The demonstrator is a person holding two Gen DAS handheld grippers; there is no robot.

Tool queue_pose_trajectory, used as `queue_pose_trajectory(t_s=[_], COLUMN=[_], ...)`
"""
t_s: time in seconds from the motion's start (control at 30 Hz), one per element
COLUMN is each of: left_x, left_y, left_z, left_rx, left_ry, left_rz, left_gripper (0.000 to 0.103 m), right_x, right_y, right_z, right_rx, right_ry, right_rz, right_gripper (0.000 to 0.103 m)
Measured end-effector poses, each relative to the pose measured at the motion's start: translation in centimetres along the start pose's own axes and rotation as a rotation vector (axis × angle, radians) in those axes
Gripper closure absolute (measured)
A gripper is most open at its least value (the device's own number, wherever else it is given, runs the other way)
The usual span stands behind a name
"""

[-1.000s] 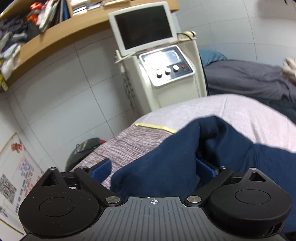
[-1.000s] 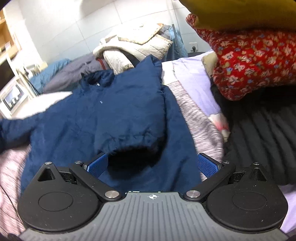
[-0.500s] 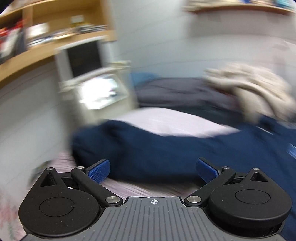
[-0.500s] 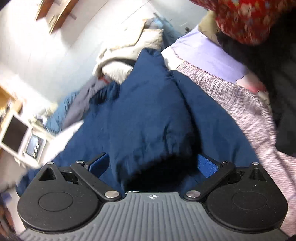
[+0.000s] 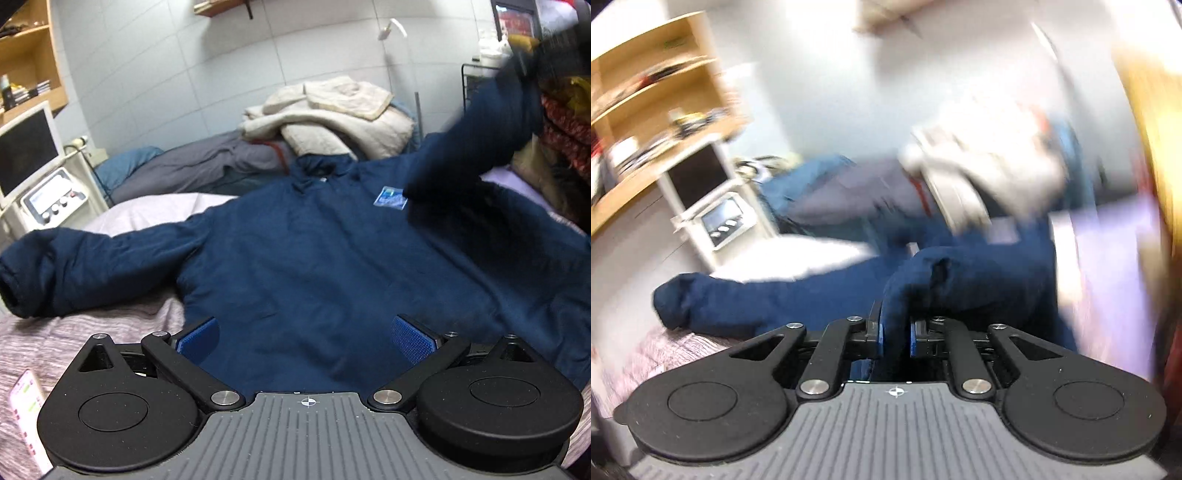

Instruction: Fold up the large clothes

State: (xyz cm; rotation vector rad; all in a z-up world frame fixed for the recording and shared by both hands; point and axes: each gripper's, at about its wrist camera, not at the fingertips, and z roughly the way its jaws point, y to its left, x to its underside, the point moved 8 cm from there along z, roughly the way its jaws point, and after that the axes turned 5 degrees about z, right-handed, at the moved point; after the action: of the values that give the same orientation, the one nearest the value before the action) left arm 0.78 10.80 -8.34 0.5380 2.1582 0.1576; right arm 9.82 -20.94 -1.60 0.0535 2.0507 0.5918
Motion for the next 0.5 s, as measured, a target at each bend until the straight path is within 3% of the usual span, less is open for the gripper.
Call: queue_pose_trajectory(t_s=[0.07,0.13,0.23,0.3,0.4,0.5], left_x=[-0.4,-0.9,-0.9,-0.4,0.5,1.4], left_y=[-0.4,-0.7,-1.4,-1.9,-2.2,-2.2], left_z=[0.2,0.2,-0.1,-0.2,-0.1,-0.1], left_rx=[0.01,0.023,0.052,0.065,0.083,0.07], left_ry=[-0.004,-0.006,-0.012,0.004,0.04,0.068], left_rz=[-0.019,-0.049,-0.088,-0.098,-0.116,-0.131], left_gripper=[0.0,0.0,0.0,0.0,0.0,0.0], right_x=[-5.7,-11.8,-20.0,-24.3,-27.6,-27.4], right_y=[1.3,1.4,-1.0,-4.2,-10.9,-18.7], right_z=[-2.0,-4.1,-6.7,-7.8,-8.4,-8.0], right_rx=[-0.036,-0.015,0.115,0.219,0.391,0.535], right_ry=[-0.059,-0.131,-0.227,-0.241,-0.214,-0.148], right_rz=[-0.078,-0.132,-0.214,-0.21,-0.18,-0.095], right_gripper=[0.089,0.089,0.089,0.091,0.092,0.092])
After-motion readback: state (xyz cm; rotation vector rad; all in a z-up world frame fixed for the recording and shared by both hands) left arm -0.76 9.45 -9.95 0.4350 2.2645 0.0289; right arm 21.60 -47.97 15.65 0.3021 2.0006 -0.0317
